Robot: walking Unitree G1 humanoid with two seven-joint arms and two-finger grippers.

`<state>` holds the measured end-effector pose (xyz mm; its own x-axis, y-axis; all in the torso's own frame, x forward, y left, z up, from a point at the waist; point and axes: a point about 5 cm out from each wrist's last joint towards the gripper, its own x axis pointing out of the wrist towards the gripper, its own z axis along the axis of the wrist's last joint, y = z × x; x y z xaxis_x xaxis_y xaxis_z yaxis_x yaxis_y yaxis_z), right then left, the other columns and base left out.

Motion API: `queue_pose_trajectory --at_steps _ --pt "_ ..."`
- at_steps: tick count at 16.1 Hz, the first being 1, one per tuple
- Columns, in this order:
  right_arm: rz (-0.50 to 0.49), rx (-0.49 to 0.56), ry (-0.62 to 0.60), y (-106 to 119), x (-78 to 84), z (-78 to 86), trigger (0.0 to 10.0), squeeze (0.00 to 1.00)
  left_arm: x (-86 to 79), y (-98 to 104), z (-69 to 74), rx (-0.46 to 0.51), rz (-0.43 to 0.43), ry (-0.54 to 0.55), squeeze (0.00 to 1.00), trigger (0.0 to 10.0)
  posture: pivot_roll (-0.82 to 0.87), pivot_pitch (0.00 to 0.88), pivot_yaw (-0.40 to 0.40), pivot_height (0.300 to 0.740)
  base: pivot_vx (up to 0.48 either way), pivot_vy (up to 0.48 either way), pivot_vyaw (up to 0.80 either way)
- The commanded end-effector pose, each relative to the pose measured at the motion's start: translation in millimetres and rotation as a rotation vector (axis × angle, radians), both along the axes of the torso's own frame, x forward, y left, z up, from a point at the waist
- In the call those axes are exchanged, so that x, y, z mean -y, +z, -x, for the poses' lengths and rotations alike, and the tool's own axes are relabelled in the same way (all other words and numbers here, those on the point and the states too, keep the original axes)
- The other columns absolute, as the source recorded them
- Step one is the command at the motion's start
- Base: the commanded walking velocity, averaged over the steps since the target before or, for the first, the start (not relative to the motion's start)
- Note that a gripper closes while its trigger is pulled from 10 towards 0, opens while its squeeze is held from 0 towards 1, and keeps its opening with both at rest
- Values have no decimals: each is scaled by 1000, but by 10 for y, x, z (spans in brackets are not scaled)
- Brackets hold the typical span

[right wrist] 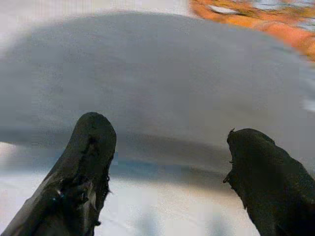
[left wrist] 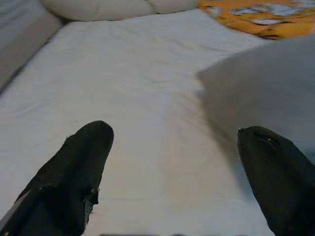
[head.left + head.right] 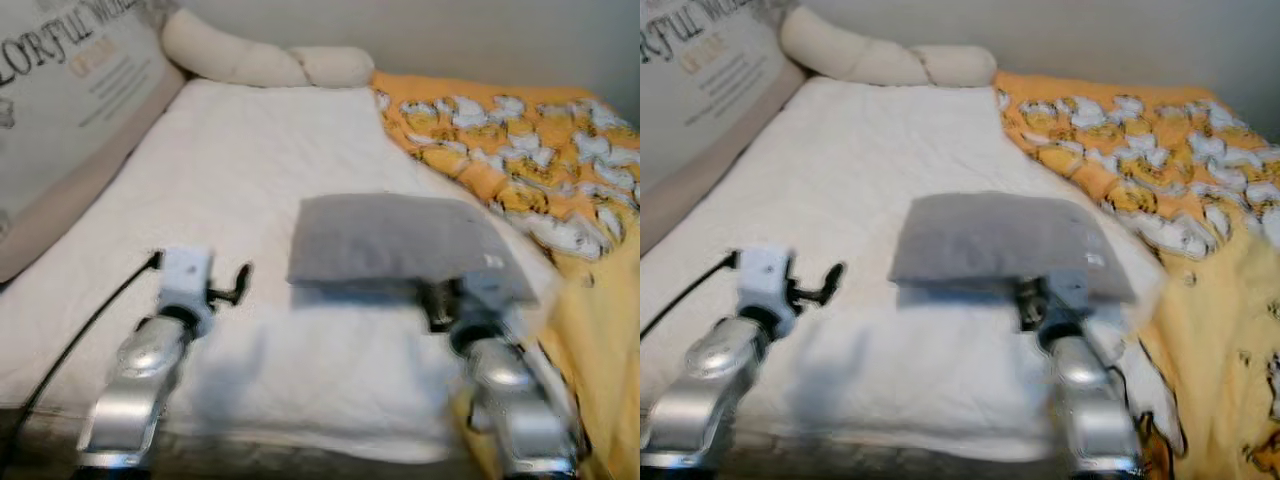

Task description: Clean up the room

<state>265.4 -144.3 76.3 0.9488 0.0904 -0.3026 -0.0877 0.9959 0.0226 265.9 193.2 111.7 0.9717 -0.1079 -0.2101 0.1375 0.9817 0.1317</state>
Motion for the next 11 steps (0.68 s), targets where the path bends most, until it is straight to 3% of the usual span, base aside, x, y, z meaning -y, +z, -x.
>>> queue_pose_trajectory --at_steps 1,11 --pt "-6 4 -47 14 125 3 10000 0 74 21 -21 10 6 -24 0 10000 -43 0 -35 740 285 0 0" --pt "22 -14 -54 -19 156 9 10000 0 85 25 -23 12 4 -28 0 10000 -44 0 -35 740 0 0 0"
